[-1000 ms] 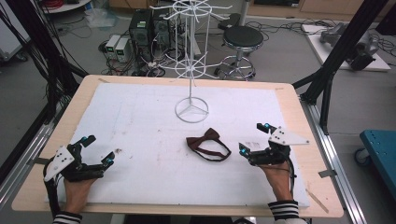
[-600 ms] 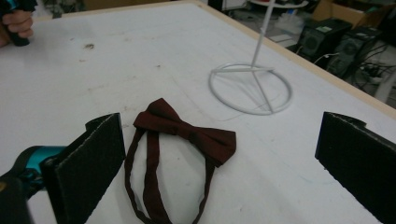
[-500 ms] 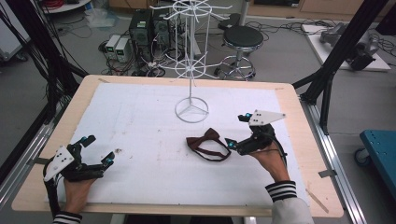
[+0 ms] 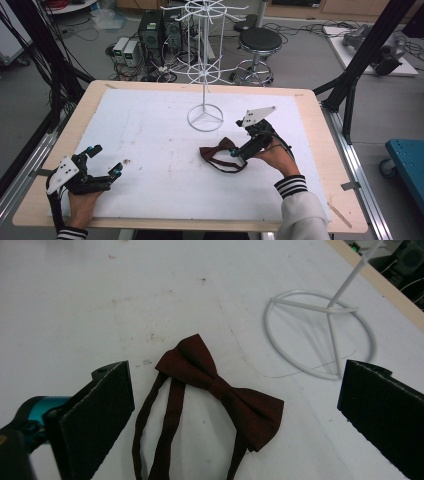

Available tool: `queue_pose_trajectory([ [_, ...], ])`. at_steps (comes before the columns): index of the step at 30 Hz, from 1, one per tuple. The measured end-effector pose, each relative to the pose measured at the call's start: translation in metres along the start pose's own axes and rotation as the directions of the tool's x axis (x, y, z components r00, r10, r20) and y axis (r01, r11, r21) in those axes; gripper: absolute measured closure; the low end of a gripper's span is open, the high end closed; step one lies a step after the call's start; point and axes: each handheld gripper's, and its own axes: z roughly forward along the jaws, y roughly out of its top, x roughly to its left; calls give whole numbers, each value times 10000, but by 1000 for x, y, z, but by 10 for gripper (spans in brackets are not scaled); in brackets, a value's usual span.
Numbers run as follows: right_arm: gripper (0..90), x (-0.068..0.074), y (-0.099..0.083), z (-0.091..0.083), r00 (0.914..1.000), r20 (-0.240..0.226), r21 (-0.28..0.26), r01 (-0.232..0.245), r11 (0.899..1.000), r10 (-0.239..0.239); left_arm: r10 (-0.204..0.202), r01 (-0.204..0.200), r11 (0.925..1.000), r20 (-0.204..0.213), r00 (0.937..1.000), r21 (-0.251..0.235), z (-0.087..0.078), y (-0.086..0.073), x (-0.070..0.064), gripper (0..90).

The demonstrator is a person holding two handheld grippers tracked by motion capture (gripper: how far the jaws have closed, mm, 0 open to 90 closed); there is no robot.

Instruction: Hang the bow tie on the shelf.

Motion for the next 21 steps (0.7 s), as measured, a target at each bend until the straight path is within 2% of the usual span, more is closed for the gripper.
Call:
queue_pose_trajectory([
  [4,8,-3,6,8,9992,-304,207,281,9994,-274,-6,6,10000,3,10000,-40,0,0,0,26],
  [9,8,-10,10,20,9974,-558,788,496,9957,-452,-5,5,10000,5,10000,-21,0,0,0,26],
  [13,8,-12,13,31,9938,-803,1037,851,9910,-769,-17,17,10000,7,10000,-19,0,0,0,26],
  [16,8,-12,12,36,9923,-941,1103,906,9898,-804,-16,16,10000,13,10000,-16,0,0,0,26],
  [21,8,-14,8,50,9906,-1033,1704,1061,9797,-893,-32,32,10000,4,10000,-19,0,0,0,26],
])
